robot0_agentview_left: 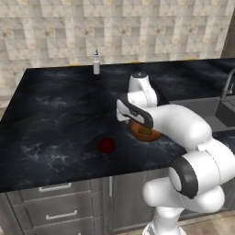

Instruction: Move the mug from next to the sink to the open cabinet. Then, move the bowl with the avocado to the fridge to clear the area for faucet cleaning.

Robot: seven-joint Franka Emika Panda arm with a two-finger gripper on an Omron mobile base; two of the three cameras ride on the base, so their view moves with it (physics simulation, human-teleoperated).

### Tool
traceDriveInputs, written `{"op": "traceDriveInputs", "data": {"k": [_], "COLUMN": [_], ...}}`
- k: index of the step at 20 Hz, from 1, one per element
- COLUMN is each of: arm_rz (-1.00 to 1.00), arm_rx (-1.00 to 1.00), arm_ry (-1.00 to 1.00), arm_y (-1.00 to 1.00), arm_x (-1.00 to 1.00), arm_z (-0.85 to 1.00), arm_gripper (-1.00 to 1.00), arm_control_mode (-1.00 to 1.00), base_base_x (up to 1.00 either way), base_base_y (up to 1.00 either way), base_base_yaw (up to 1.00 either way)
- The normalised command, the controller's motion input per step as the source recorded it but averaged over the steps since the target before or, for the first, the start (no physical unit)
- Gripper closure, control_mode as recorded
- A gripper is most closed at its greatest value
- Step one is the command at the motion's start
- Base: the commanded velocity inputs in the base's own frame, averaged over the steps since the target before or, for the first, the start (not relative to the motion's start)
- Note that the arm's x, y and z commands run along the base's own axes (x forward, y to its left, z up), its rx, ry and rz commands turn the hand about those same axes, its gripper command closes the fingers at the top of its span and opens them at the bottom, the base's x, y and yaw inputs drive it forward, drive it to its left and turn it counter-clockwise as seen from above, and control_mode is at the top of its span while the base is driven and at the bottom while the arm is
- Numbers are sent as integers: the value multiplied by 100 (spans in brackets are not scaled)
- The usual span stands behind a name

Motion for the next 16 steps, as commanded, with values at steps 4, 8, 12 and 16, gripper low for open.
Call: {"op": "traceDriveInputs", "data": {"k": [4,8,12,16], "arm_rz": [0,0,0,0], "arm_rx": [-6,-4,-1,-1], "arm_ry": [0,0,0,0], "arm_y": [0,-3,-4,0], "arm_x": [43,51,52,29], "arm_z": [-44,-35,-27,-49], "arm_gripper": [-100,-100,-100,-100], "arm_control_mode": [-100,-100,-100,-100], "base_base_x": [0,0,0,0], "base_base_y": [0,0,0,0], "base_base_yaw": [0,0,0,0]}}
